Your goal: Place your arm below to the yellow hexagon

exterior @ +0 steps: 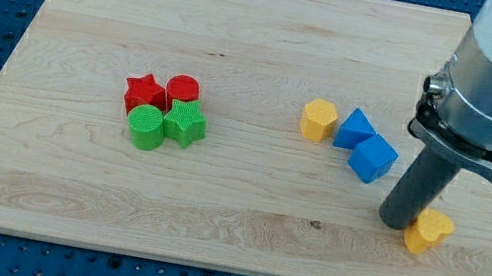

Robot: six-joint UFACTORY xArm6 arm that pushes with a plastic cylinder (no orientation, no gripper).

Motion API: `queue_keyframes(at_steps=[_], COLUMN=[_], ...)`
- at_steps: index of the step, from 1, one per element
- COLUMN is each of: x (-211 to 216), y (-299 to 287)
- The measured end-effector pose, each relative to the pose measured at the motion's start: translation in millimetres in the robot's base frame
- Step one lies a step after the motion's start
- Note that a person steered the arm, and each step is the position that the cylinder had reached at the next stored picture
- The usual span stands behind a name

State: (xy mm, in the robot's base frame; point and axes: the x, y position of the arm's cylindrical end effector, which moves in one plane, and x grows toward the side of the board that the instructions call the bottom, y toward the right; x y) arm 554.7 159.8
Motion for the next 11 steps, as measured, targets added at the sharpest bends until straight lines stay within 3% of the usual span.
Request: queue_keyframes(at_steps=[4, 6, 11], x=[22, 22, -43], y=[27, 6, -39])
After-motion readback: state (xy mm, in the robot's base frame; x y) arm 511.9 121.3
